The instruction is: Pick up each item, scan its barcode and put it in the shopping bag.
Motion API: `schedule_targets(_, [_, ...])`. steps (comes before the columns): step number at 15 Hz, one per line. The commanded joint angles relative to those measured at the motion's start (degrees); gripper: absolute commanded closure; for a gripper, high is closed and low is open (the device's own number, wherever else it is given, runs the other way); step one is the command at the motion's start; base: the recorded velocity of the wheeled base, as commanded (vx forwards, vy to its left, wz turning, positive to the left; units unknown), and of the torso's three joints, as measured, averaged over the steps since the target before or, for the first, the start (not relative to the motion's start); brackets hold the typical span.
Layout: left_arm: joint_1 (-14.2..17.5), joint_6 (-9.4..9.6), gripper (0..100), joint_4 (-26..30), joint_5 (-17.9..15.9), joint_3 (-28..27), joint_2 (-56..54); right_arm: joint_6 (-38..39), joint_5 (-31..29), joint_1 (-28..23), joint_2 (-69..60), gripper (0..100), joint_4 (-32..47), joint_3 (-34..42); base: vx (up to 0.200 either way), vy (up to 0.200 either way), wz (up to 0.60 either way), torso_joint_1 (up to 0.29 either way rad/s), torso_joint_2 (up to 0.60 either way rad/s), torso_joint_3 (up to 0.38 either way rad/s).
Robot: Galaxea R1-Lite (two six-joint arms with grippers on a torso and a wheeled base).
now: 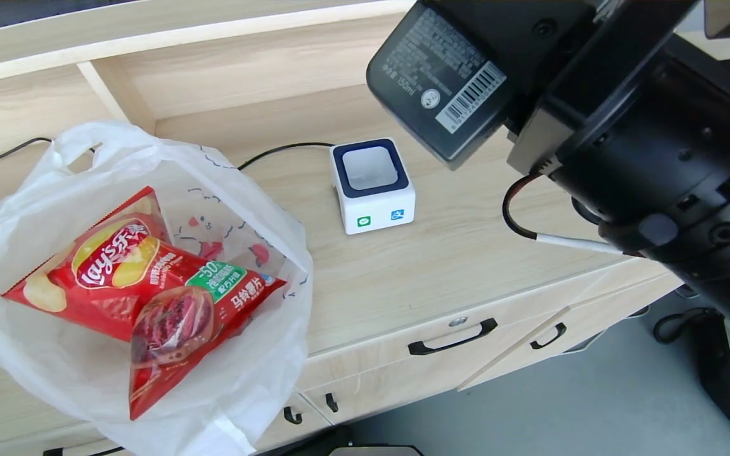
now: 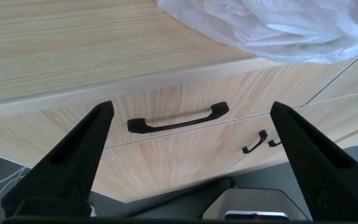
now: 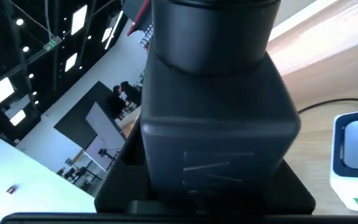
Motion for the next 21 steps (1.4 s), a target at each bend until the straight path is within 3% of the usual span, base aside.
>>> schedule_targets(1, [0.02,-0.09,0,-0.11,-0.01,0.00,0.09,-0.10,-0.41,5.15,-0.37,100,-0.11,1.02,0.000,0.000,0.00,0.000,0.00,0.000])
schedule_targets(8, [0.02,0.00,0,-0.11,-0.01,0.00,0.09,-0.72,-1.29,12.62,-0.28,100,-2.49,4.01,0.000,0.000,0.00,0.000,0.00,0.000])
schedule_targets(14, [0.02,0.00,0,-0.11,-0.01,0.00,0.09,-4.59,-1.11,15.09,-0.45,100,-3.10,5.51,0.000,0.000,0.00,0.000,0.00,0.000])
schedule_targets(19, [0.02,-0.09,0,-0.11,-0.01,0.00,0.09,-14.87,-1.20,13.94,-3.00,100,-1.69,10.69,0.000,0.000,0.00,0.000,0.00,0.000])
schedule_targets(21, [0.02,0.00,0,-0.11,-0.01,0.00,0.09,-20.67,-1.29,8.05,-3.71,100,0.68,11.83,0.000,0.000,0.00,0.000,0.00,0.000])
